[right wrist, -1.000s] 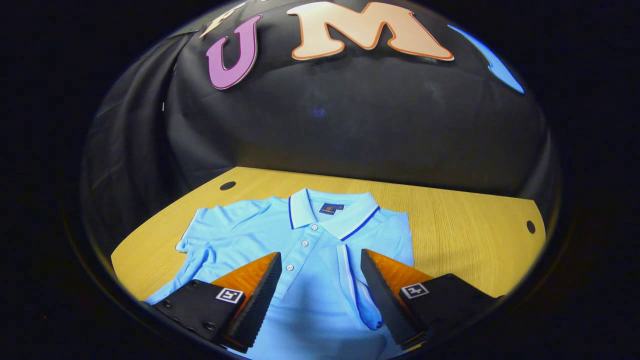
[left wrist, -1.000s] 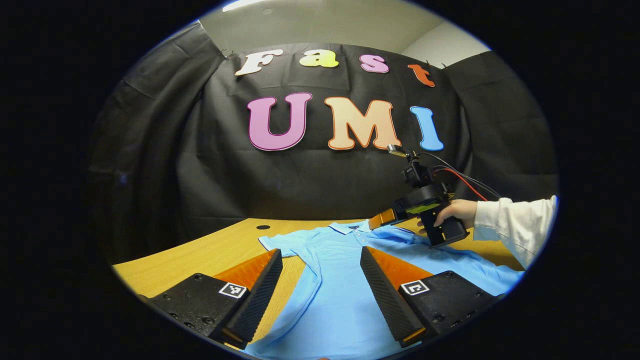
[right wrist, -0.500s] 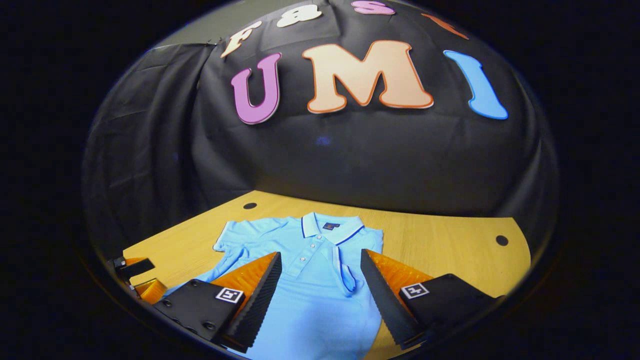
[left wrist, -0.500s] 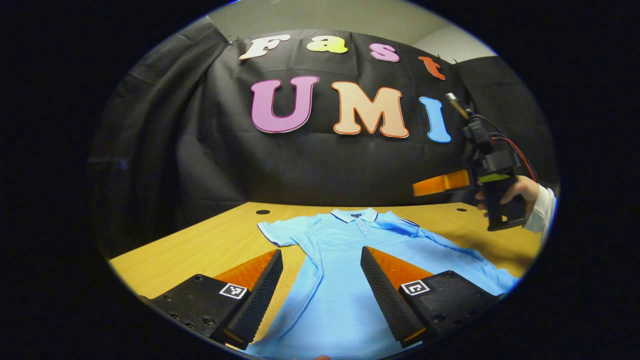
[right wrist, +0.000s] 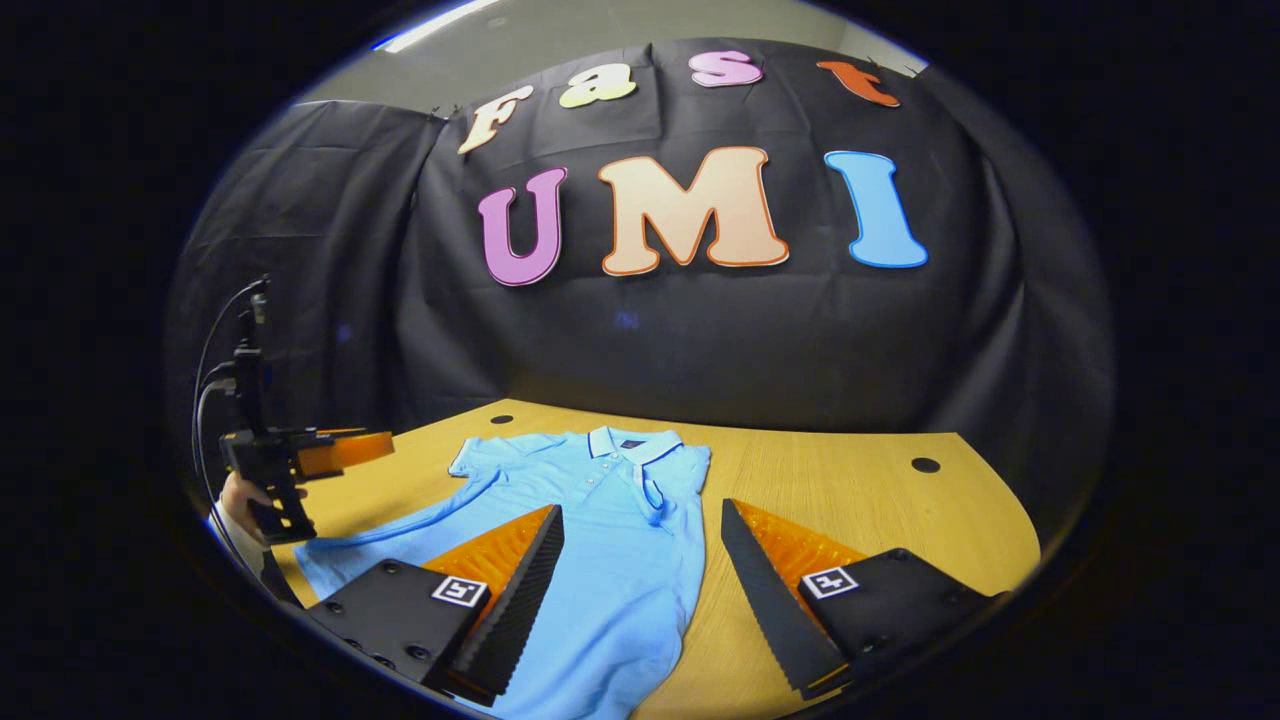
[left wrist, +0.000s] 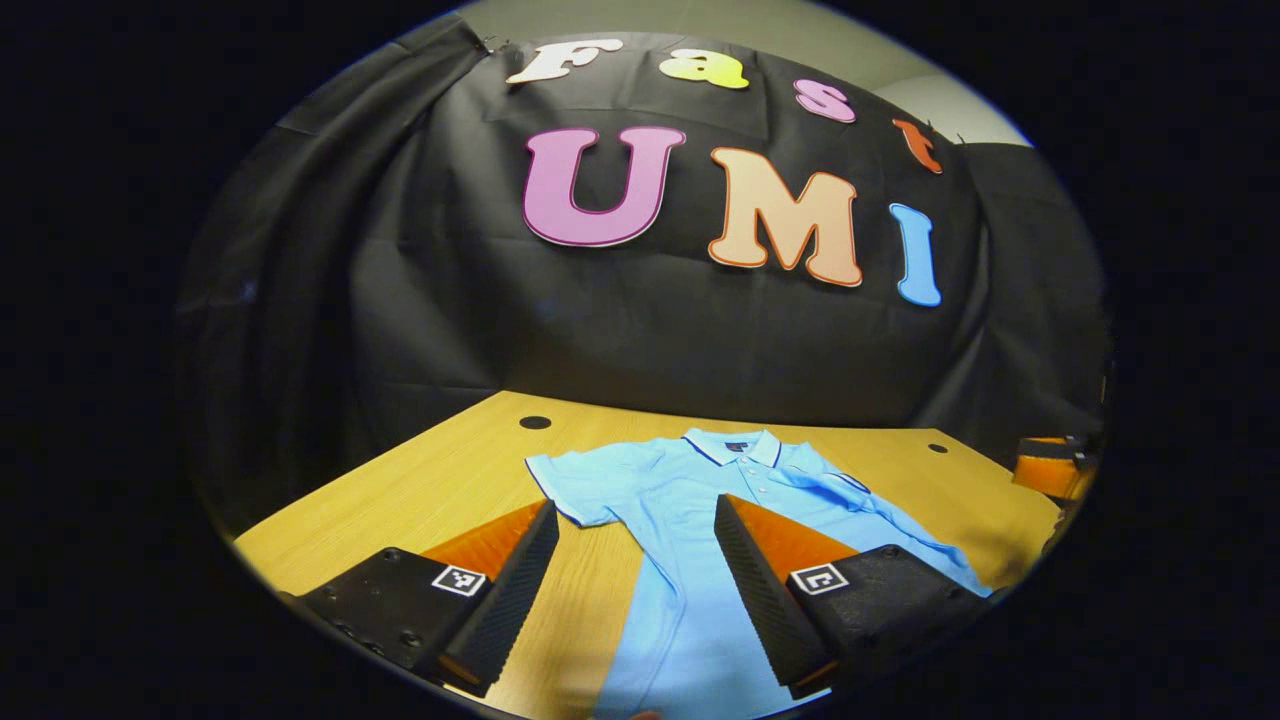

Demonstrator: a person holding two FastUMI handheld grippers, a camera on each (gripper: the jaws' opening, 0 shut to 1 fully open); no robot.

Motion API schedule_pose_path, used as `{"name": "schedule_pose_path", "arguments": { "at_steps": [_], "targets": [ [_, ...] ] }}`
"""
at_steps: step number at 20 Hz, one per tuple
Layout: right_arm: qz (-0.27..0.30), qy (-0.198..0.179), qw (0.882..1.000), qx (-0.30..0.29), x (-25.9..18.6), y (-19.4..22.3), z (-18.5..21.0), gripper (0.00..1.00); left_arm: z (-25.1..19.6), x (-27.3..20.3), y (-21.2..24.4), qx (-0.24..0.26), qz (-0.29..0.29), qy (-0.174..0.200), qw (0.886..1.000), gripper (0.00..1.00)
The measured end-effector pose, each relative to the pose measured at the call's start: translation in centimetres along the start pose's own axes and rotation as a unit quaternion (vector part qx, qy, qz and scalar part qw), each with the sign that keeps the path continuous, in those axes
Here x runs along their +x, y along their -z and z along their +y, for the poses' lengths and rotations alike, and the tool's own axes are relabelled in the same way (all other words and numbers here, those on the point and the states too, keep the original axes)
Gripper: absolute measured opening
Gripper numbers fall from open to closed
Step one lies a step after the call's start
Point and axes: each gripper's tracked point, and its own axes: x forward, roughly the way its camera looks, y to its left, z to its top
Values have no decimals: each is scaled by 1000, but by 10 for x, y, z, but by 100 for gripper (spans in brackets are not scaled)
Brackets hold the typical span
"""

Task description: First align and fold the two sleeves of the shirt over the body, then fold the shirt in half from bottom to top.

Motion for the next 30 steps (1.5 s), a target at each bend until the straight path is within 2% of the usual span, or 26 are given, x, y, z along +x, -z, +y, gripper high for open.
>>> {"name": "schedule_pose_path", "arguments": {
  "at_steps": [3,8,12,13,15,18,22,27,28,30],
  "targets": [
    [-5,-4,1000,5,-15,9,4,98,12,29,0,14,32,-7,999,94],
    [-9,26,999,-27,-33,26,-6,98,34,86,9,62,76,-20,995,94],
    [5,29,999,-19,-39,38,-3,98,46,127,5,101,80,-30,991,93],
    [7,30,999,-18,-40,39,-3,95,47,136,4,113,76,-31,990,92],
    [9,33,999,-19,-41,39,-4,98,43,147,8,119,79,-26,989,93],
    [14,35,999,-15,-42,42,-5,98,39,156,26,94,102,-21,990,93],
    [19,35,999,-10,-46,45,-8,98,59,164,43,37,136,-46,989,94],
    [15,35,999,-4,-48,43,-6,98,84,174,55,48,157,-68,984,93],
    [17,34,999,-2,-49,43,-5,95,84,176,60,47,165,-66,983,93],
    [18,34,999,0,-51,44,-4,98,83,179,69,38,181,-64,981,93]
  ]
}}
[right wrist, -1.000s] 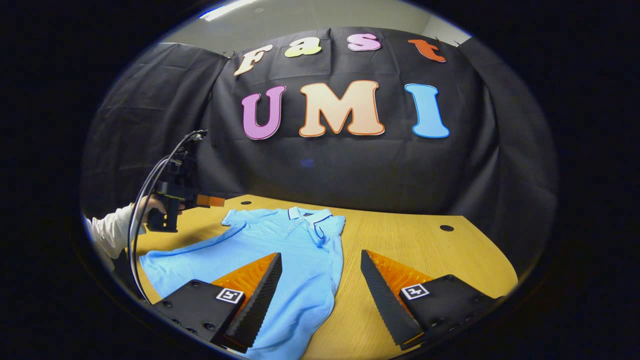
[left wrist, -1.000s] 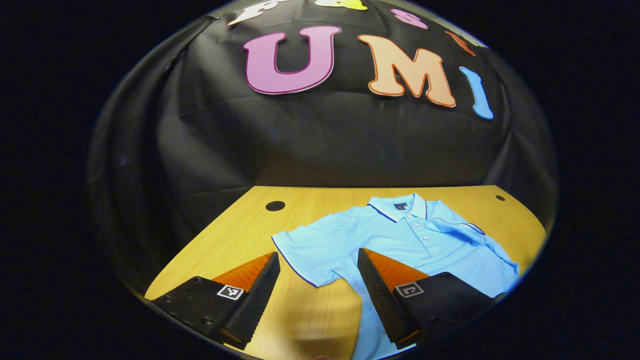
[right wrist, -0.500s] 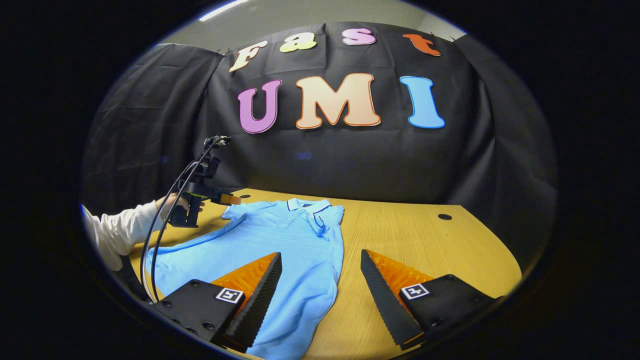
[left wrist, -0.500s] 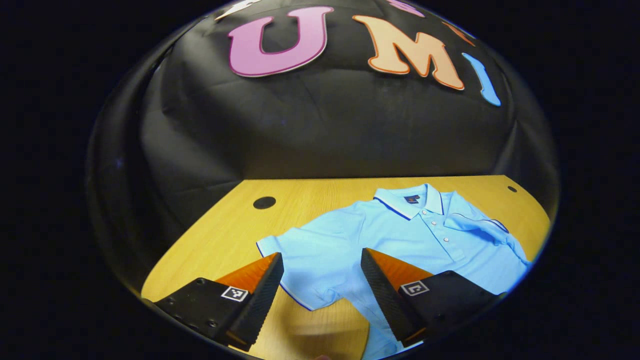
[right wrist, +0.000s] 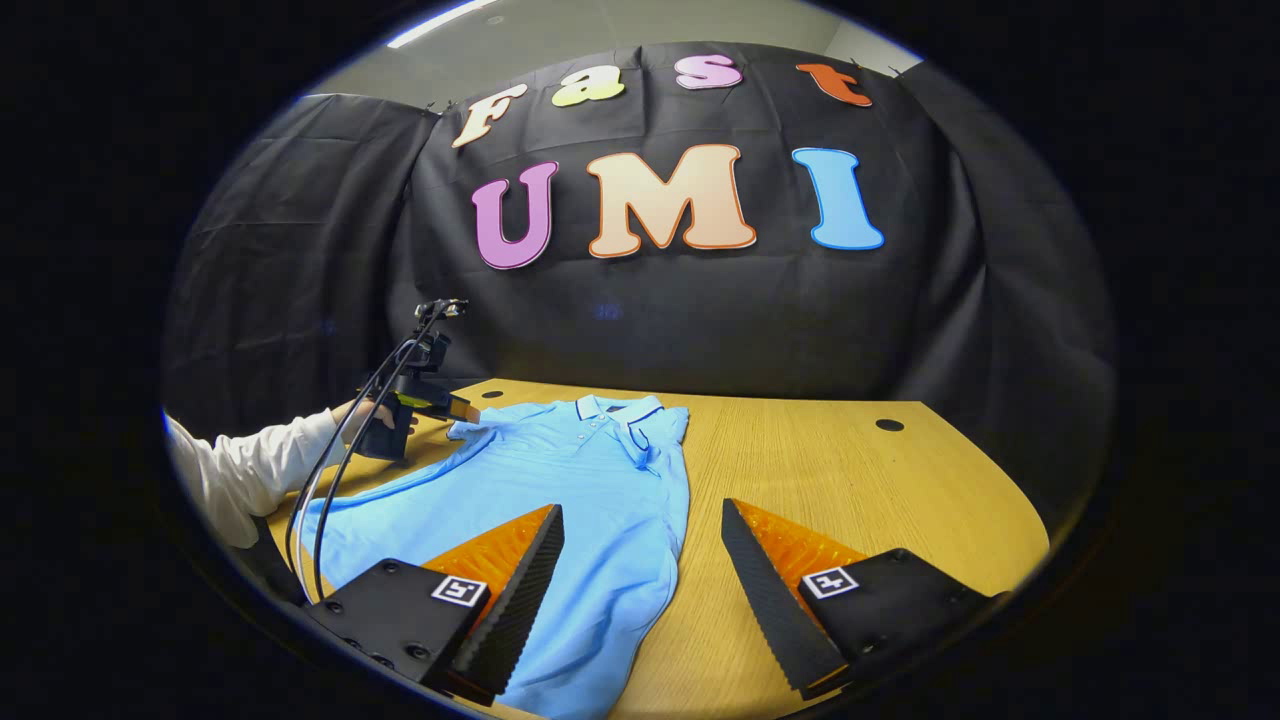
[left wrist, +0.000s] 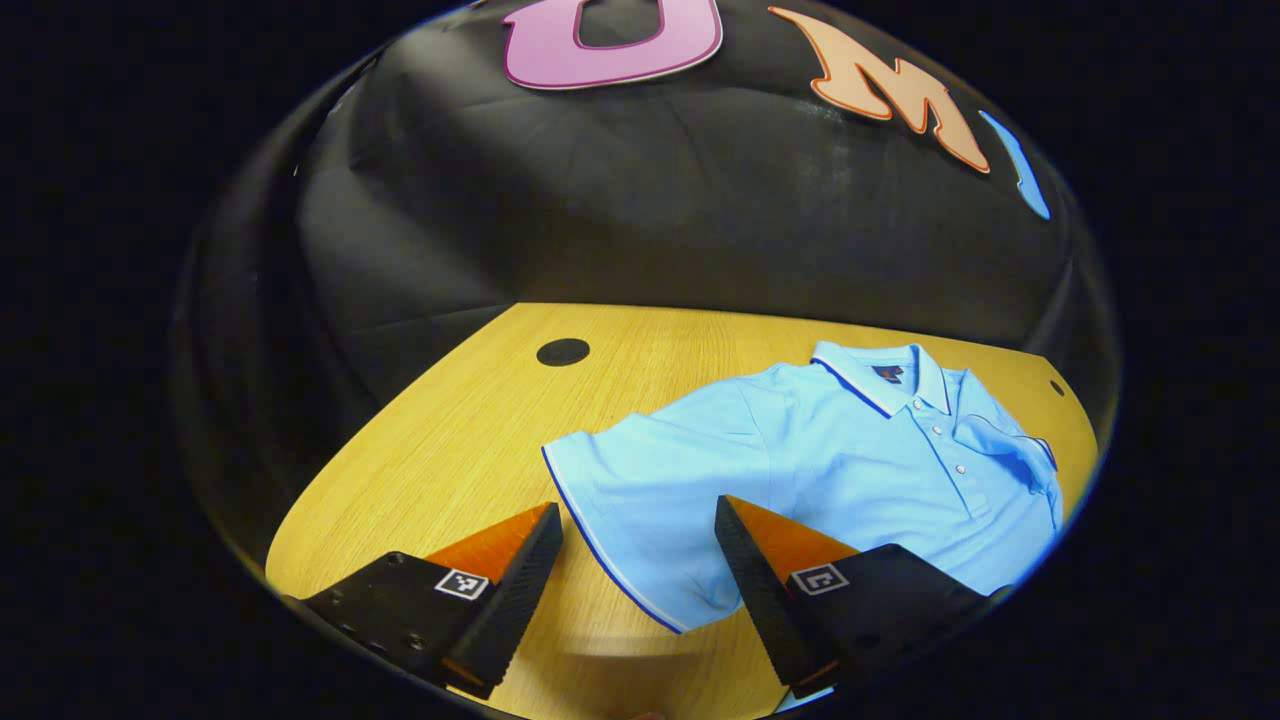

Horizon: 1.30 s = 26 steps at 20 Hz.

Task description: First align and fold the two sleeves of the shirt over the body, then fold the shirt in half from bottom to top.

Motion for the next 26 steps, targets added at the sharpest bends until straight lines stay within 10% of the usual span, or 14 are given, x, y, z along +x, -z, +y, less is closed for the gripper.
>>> {"name": "schedule_pose_path", "arguments": {
  "at_steps": [7,18,26],
  "targets": [
    [-8,7,1000,11,-6,-7,-11,98,-6,4,5,-6,31,5,999,90],
    [-2,1,1000,4,-19,-2,-8,98,-33,4,3,14,57,38,998,0],
    [0,5,1000,4,-23,-3,-5,98,-55,-21,-58,12,5,65,998,0]
  ]
}}
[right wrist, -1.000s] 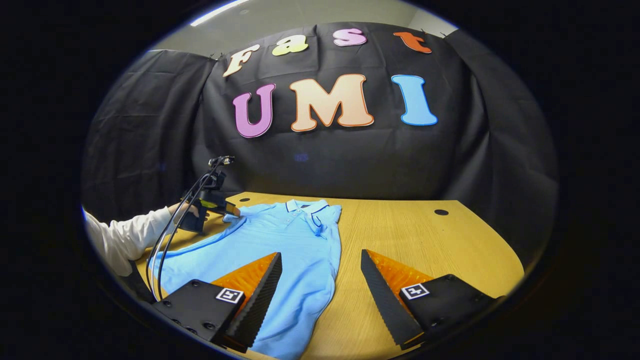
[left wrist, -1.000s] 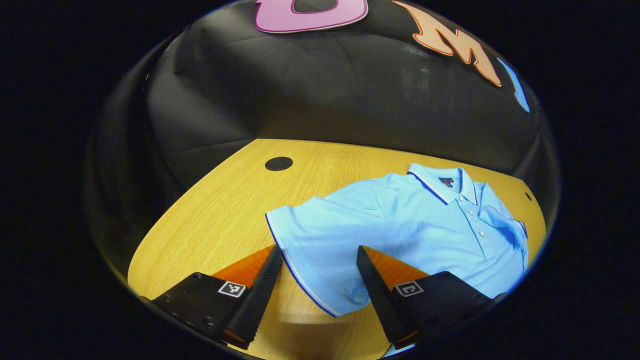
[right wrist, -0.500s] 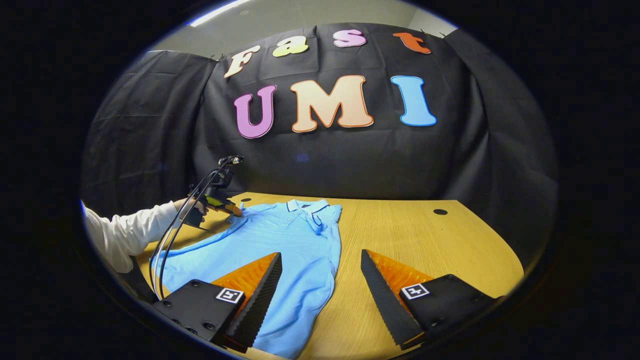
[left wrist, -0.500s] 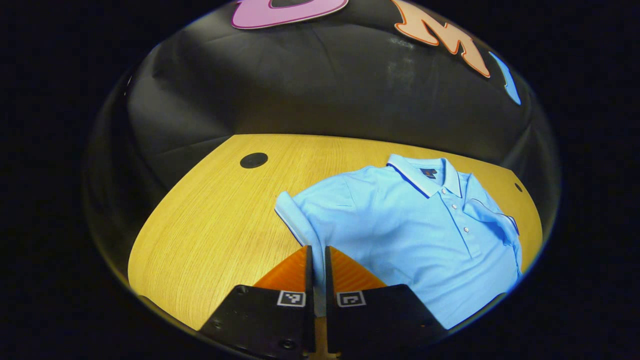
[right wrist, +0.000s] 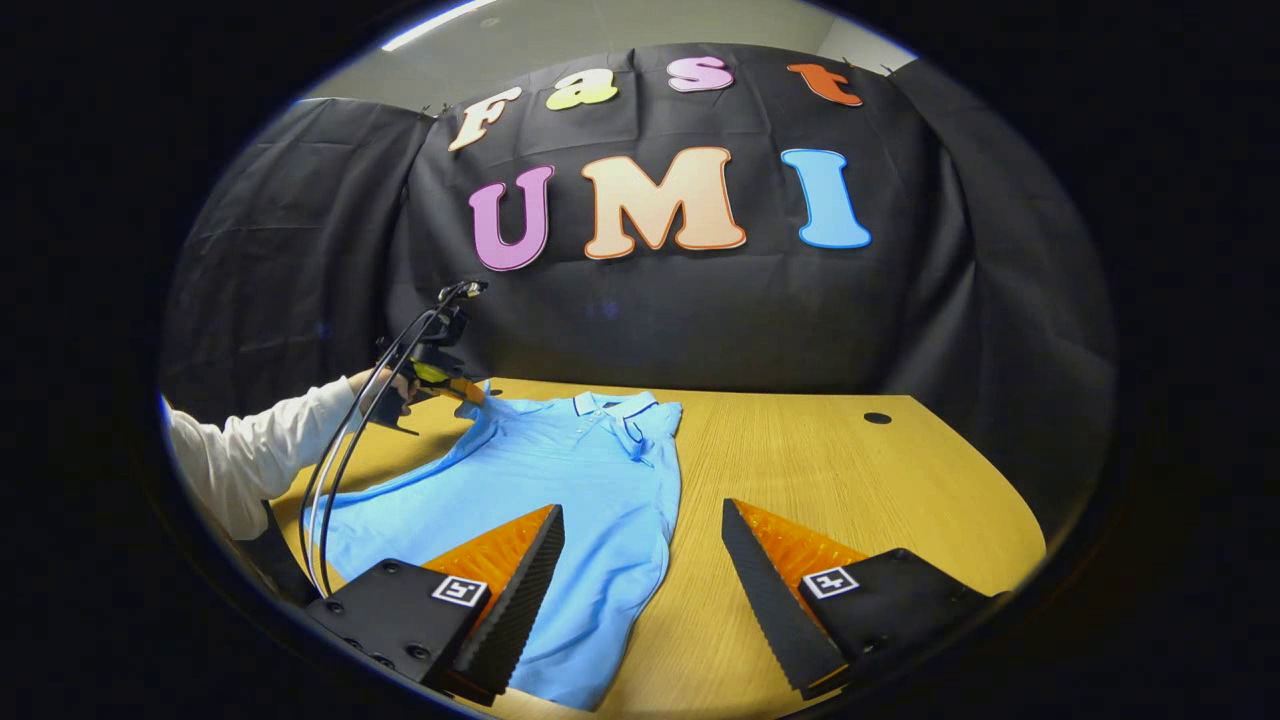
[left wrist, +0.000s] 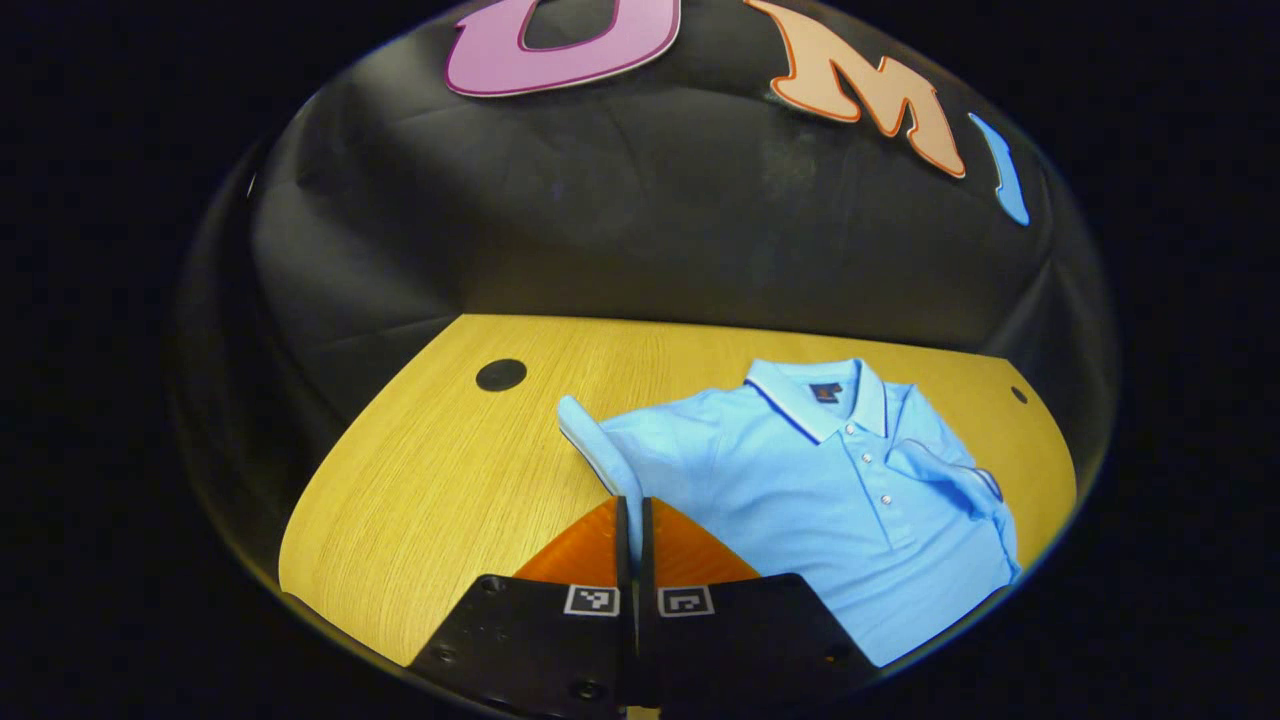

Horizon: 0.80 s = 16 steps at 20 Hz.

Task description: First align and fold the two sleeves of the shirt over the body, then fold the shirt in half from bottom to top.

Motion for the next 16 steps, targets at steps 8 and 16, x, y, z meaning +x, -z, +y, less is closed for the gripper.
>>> {"name": "schedule_pose_path", "arguments": {
  "at_steps": [8,16],
  "targets": [
    [9,13,1000,-9,-11,0,-3,98,-89,-5,-28,15,-6,70,997,0],
    [20,37,999,-1,-23,-1,-13,98,-176,13,6,47,35,120,991,0]
  ]
}}
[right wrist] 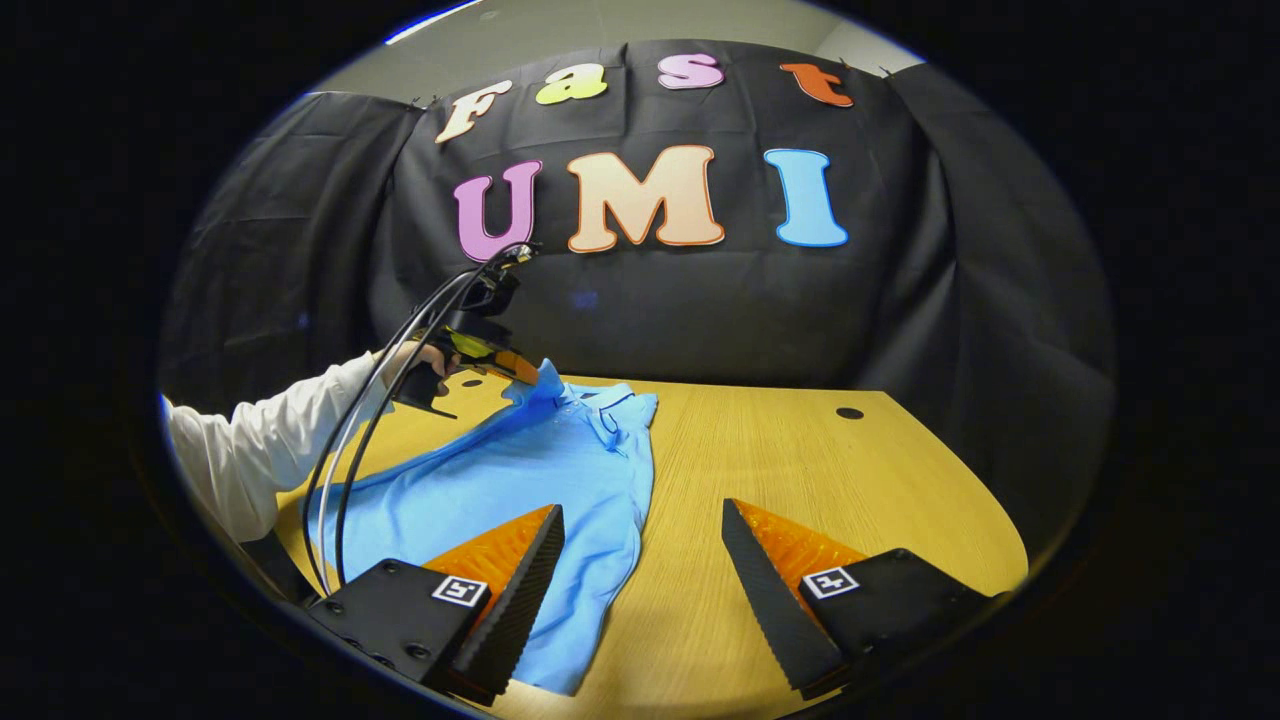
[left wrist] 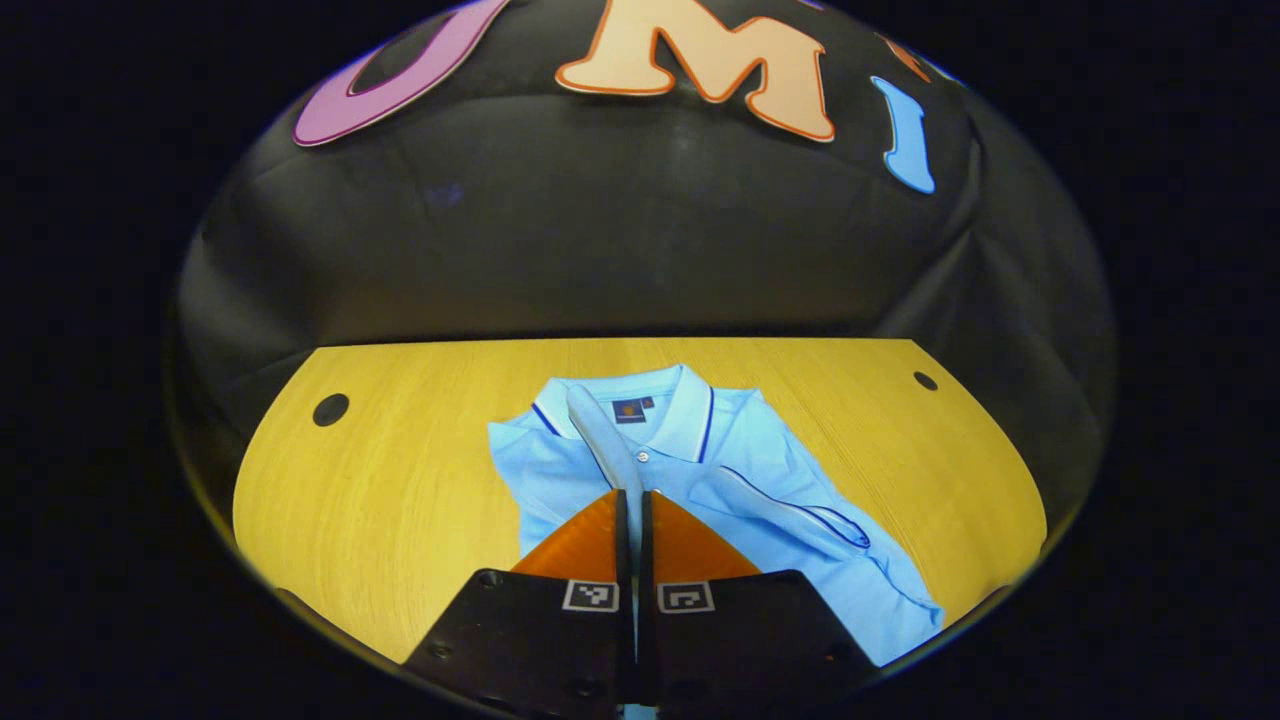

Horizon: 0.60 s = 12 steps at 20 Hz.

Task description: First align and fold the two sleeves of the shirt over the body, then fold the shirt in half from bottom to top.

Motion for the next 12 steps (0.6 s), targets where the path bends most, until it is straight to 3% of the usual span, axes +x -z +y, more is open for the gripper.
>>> {"name": "schedule_pose_path", "arguments": {
  "at_steps": [5,7,8,9,10,12],
  "targets": [
    [4,8,1000,13,-9,5,-12,98,-39,18,9,-10,17,20,1000,6],
    [2,9,1000,12,-12,4,-15,98,-49,15,5,-10,16,26,999,18],
    [0,9,1000,11,-13,2,-16,98,-51,13,2,-7,14,25,1000,40],
    [-1,8,1000,11,-13,2,-17,98,-51,11,-1,-4,10,22,1000,53],
    [-1,8,1000,12,-13,2,-18,98,-47,9,-4,-2,5,13,1000,79],
    [1,8,1000,14,-10,5,-18,98,-41,1,-9,-5,-3,2,1000,99]
  ]
}}
